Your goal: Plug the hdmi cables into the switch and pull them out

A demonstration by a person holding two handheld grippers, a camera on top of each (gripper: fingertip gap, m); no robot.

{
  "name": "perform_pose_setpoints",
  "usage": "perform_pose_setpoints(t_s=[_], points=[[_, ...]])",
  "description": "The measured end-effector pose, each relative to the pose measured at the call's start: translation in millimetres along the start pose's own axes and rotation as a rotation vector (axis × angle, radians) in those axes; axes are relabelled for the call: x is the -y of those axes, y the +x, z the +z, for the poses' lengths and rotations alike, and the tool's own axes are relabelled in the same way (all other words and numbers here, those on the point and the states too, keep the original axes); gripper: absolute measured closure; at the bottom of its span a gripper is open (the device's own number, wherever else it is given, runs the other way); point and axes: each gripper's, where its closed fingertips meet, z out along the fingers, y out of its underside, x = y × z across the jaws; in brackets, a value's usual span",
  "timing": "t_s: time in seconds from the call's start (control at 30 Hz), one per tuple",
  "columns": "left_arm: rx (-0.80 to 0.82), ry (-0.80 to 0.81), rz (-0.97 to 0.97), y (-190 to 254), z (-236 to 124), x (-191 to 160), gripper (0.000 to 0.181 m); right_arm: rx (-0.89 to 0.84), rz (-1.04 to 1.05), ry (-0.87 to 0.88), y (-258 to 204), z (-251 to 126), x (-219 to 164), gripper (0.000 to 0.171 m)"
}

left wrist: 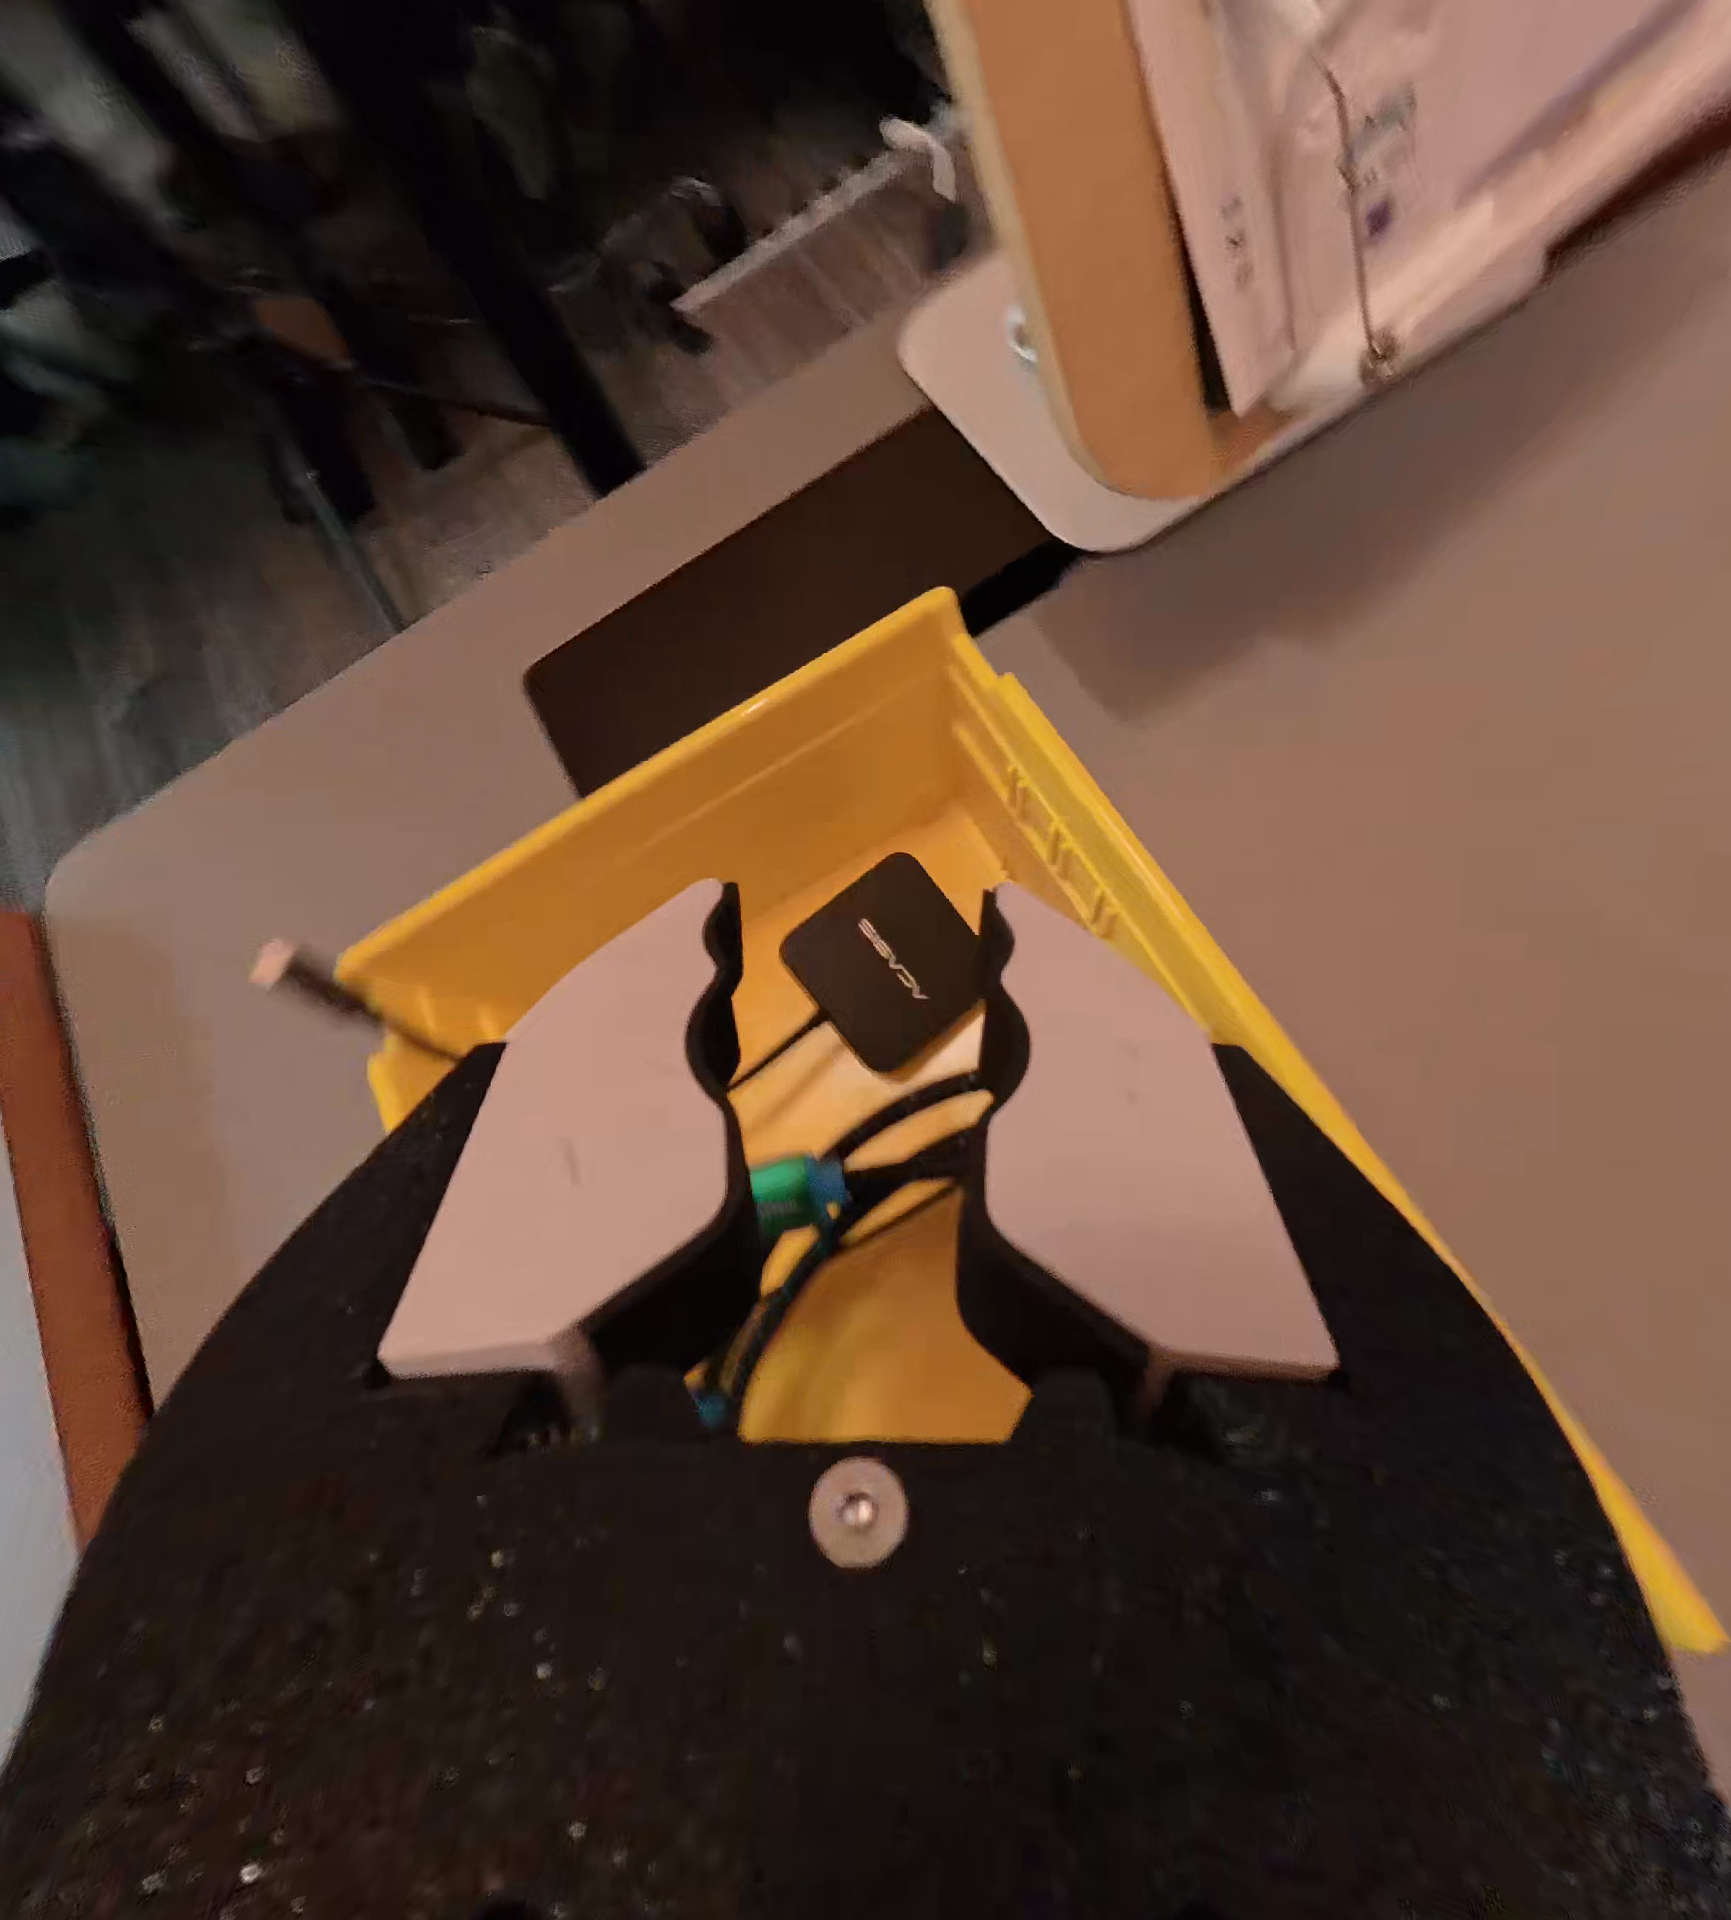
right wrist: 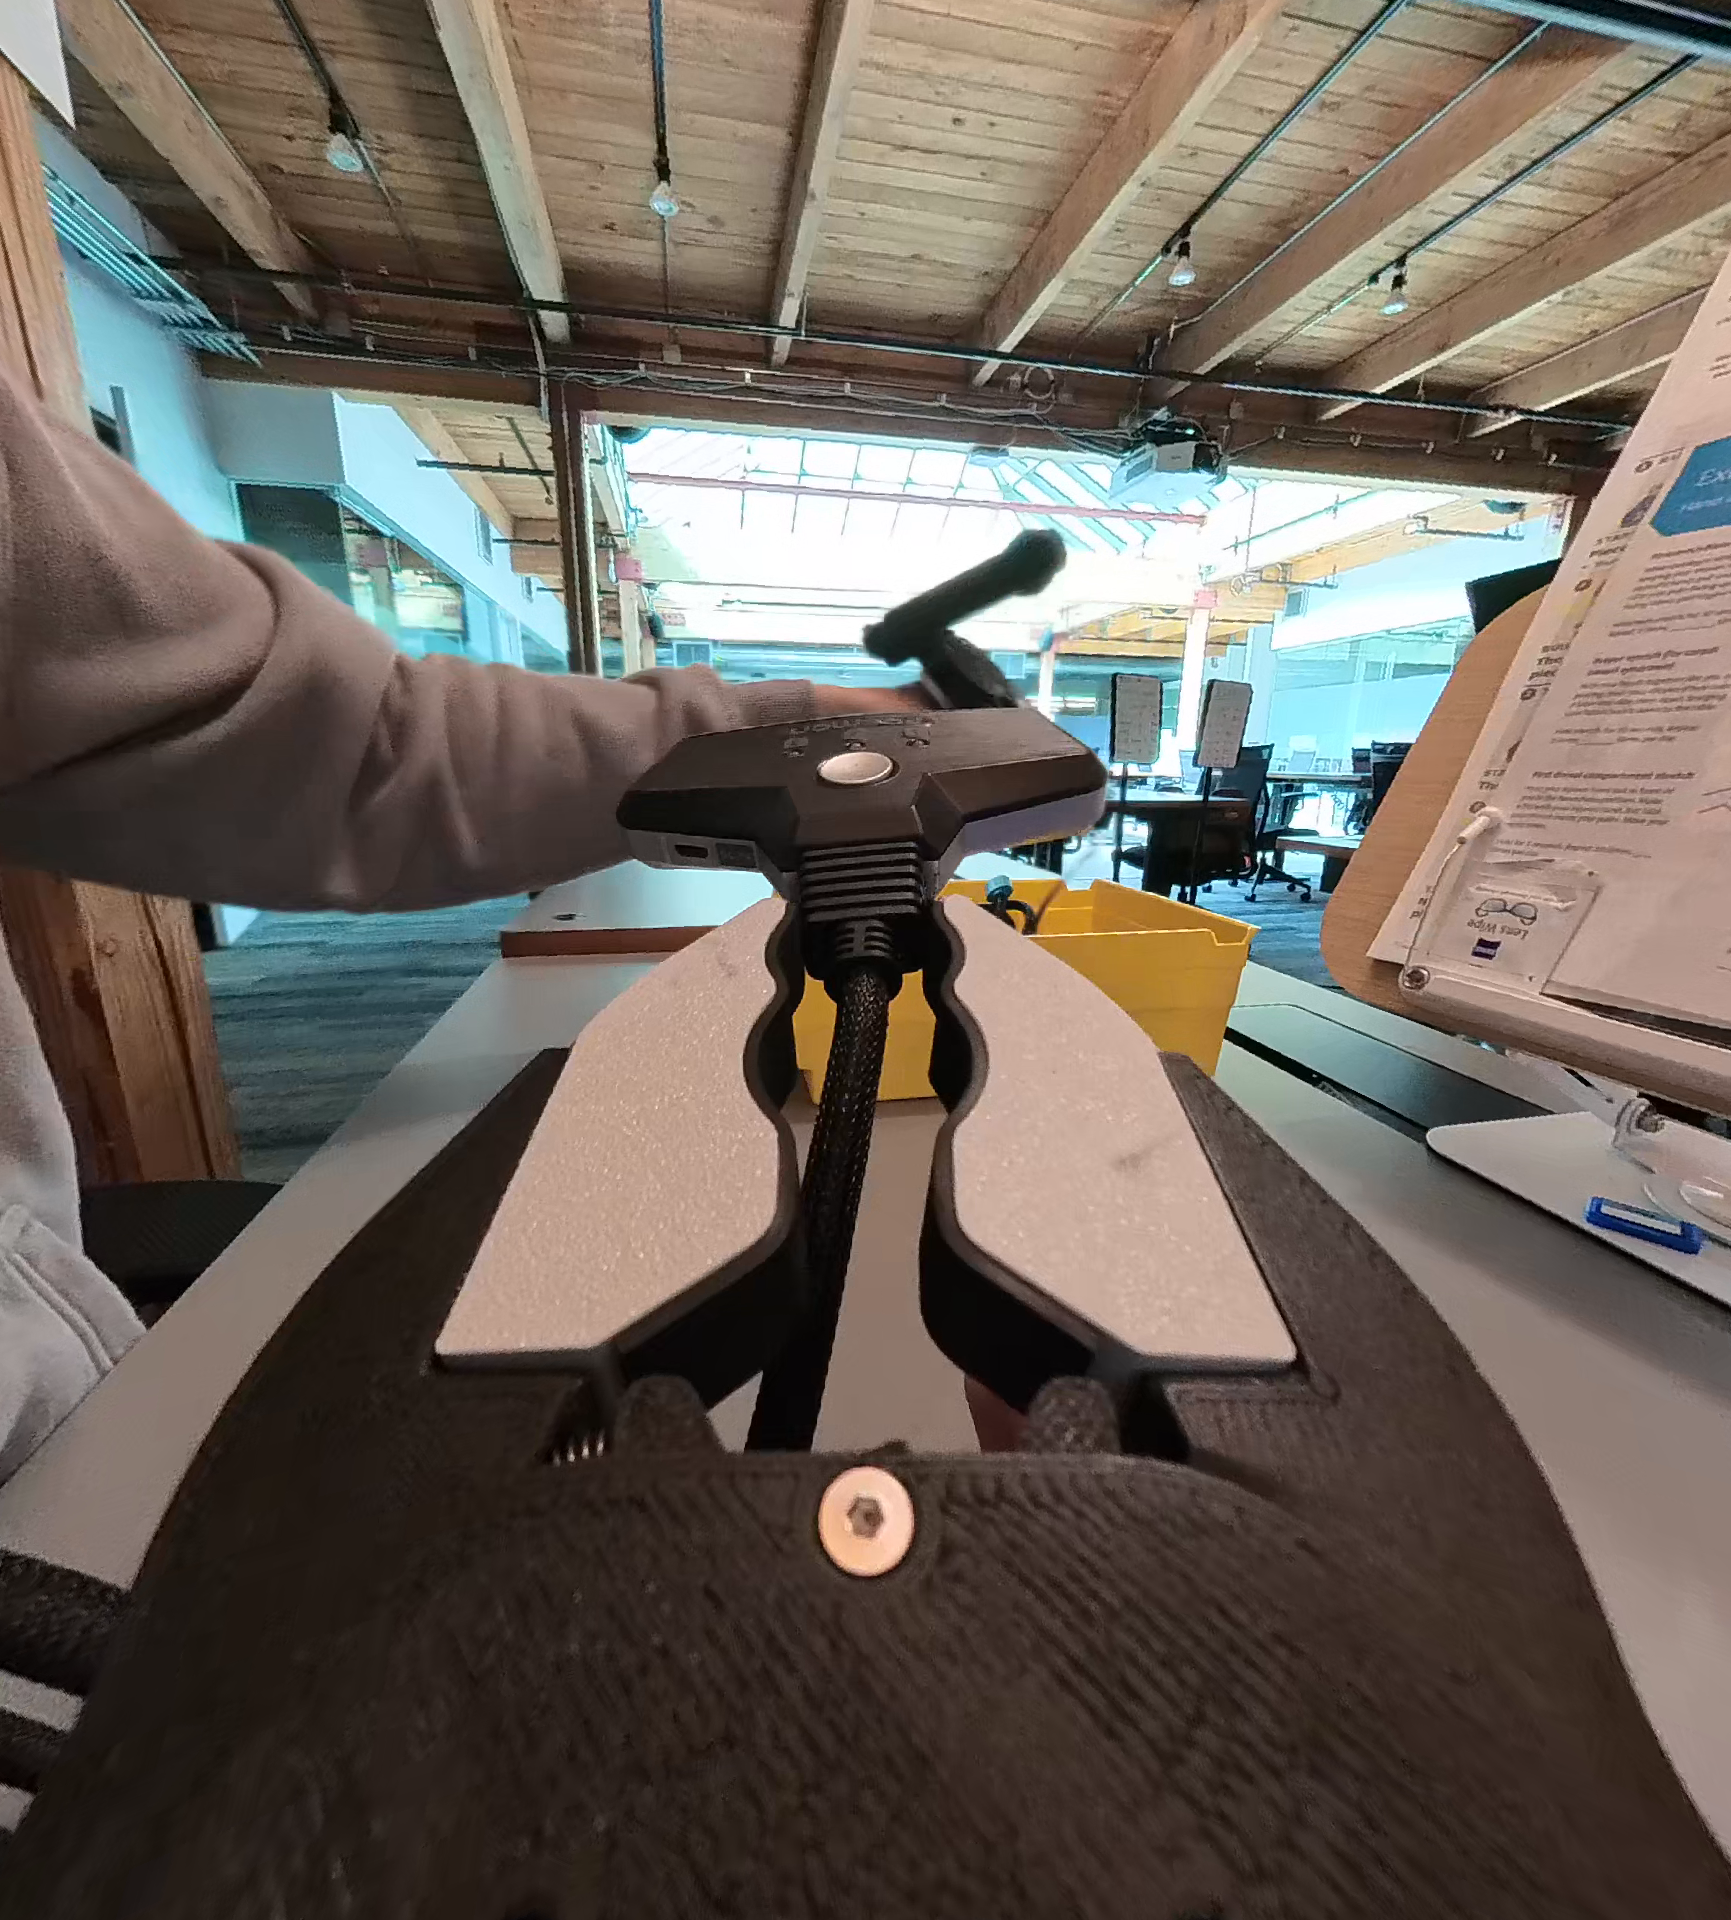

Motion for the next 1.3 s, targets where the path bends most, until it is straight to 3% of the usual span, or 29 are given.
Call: perform_pose_setpoints(t_s=[0.03, 0.13, 0.27, 0.43, 0.47, 0.57, 0.77, 1.07, 1.13, 1.3], points=[[0.054, 0.025, -0.075, 0, -10, -6, 0.143, 0.001, -0.004, -0.004, 0, 0, 0, 0.15], [0.121, 0.057, -0.351, 15, -28, -42, 0.145, 0.005, -0.013, -0.017, -2, 2, -1, 0.15], [0.095, 0.112, -0.624, 45, -17, -82, 0.141, 0.018, -0.013, -0.022, -5, 5, -3, 0.15], [0.025, 0.191, -0.783, 59, 10, -88, 0.133, 0.035, -0.025, -0.039, -10, 8, -7, 0.15], [0.018, 0.193, -0.789, 59, 14, -86, 0.135, 0.037, -0.02, -0.038, -10, 9, -8, 0.15], [-0.027, 0.193, -0.775, 63, 19, -82, 0.169, 0.033, -0.028, -0.031, -10, 7, -7, 0.15], [-0.012, 0.266, -0.724, 68, -21, -70, 0.17, 0.007, -0.036, -0.022, -5, 1, -2, 0.15], [-0.012, 0.484, -0.417, 79, -142, -10, 0.172, 0.029, -0.039, -0.007, -9, 2, 2, 0.15], [-0.148, 0.529, -0.361, 102, -168, 10, 0.173, 0.035, -0.046, -0.01, -11, 3, 3, 0.15], [-0.896, 0.652, -0.169, 224, -248, 44, 0.174, 0.042, -0.091, 0.01, -16, 2, 19, 0.15]])
